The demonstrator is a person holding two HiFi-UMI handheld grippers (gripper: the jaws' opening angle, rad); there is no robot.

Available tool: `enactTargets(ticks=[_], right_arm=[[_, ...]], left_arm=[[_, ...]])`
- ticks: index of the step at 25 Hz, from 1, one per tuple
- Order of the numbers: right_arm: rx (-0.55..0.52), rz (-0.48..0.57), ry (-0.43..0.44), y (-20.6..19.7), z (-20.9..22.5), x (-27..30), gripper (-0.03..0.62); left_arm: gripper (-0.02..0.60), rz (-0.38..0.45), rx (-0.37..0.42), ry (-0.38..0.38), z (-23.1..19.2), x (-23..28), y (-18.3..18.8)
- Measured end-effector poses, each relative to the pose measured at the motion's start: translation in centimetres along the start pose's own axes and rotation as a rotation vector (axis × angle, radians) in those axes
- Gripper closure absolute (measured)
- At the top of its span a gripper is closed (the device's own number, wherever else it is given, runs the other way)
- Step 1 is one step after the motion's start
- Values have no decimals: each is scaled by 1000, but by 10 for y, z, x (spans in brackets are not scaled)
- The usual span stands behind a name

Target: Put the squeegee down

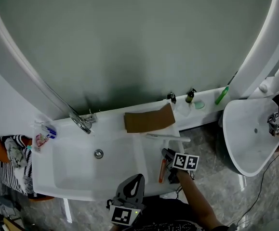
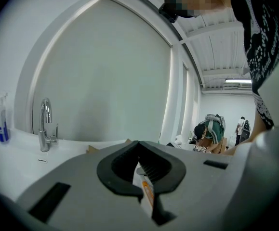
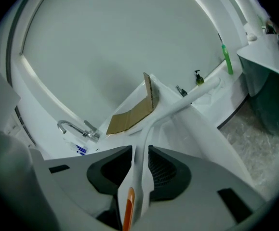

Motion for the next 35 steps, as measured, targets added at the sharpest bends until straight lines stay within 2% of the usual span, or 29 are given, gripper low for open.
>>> enactTargets(ticks=[1,7,12,16,20,23,26,29,35], right_arm=[[-31,9,-16,3,-1,-2,486],[-197,103,-43,25,-24,-23,482],[-408,260,36,56,-83,-57,484],[-579,408,130,73,-143,-104,511],[-684,521,215,75,-187,-156,542],[-759,569,224,64,-205,-188,551],[-803,583,183,38,-208,-209,557],[-821,580,105,10,-195,-218,566],[-745,499,84,-32,-170,-220,572]], left_arm=[[577,0,-1,0,0,0,0],[577,1,13,-22,1,-2,0],[577,-10,25,-81,4,-1,2],[577,5,-12,-106,4,0,14],[577,30,-26,-121,8,-6,26],[577,45,-29,-128,13,-12,31],[577,44,-37,-120,12,-18,30],[577,41,-43,-116,13,-24,27],[577,5,-23,-130,17,-33,14]])
Point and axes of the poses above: the fingertips, and each gripper's own axes: x forward along the fingers, z to its right, y out of its top, the point moved 3 cm from there along -x, backward along the fingers, and after that the axes turned 3 degrees about x, right-handed, at the moved point
